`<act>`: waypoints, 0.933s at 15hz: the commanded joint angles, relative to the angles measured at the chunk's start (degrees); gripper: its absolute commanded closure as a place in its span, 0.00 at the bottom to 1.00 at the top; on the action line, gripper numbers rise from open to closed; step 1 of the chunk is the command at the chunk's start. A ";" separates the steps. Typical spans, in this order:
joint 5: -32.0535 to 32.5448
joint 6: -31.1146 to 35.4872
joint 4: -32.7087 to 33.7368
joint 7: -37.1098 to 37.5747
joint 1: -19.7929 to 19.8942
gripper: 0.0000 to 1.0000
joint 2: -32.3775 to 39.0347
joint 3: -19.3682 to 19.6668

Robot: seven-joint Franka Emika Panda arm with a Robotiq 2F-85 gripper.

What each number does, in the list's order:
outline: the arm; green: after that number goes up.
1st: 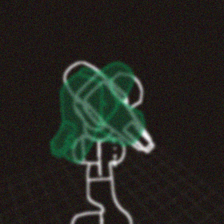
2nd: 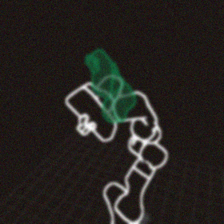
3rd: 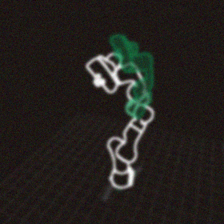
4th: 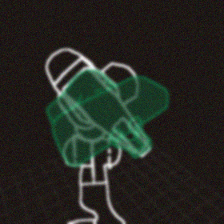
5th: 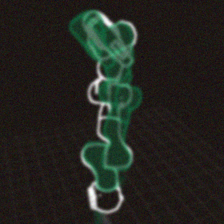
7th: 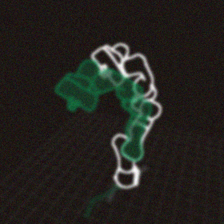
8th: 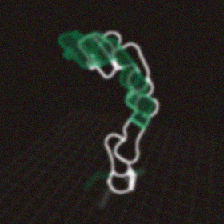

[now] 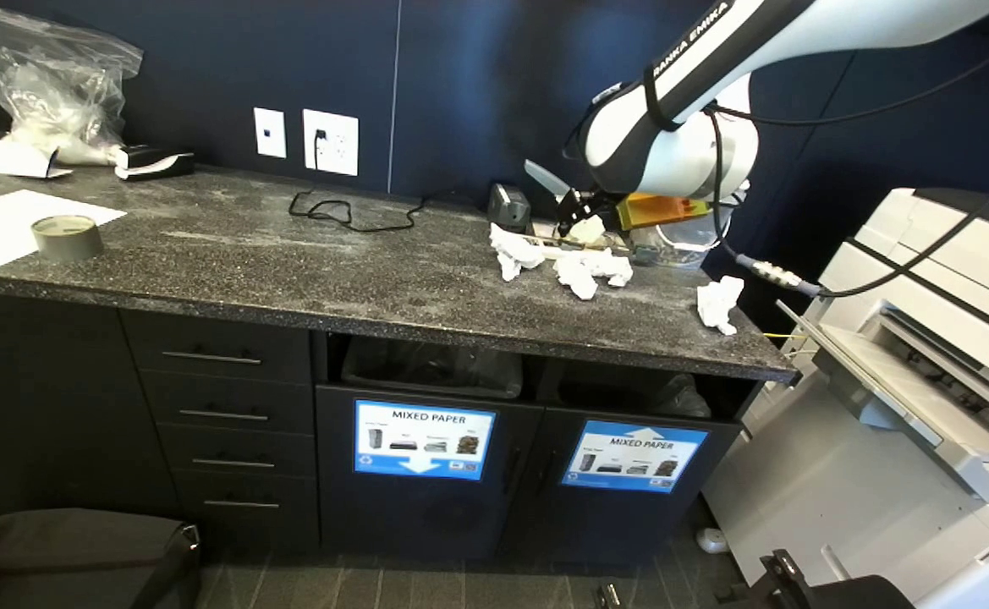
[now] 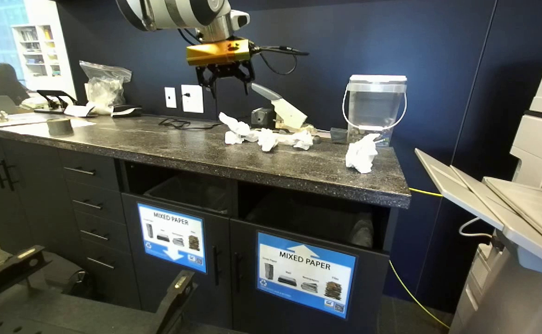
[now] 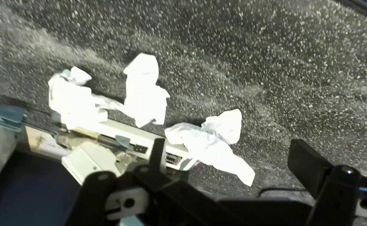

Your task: Put the tissues in the rubbish bin.

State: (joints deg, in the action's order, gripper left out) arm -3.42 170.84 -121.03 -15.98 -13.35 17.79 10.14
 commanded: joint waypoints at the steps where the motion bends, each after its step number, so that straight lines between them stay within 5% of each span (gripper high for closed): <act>1: -3.57 3.15 9.32 -11.52 6.60 0.00 6.89 -8.62; 7: -0.98 3.84 22.60 -31.65 20.04 0.00 18.33 -23.12; 14: 4.93 2.47 38.92 -55.09 31.10 0.00 34.80 -37.15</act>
State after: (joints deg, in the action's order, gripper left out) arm -1.12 173.89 -91.56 -61.96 13.80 44.35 -20.47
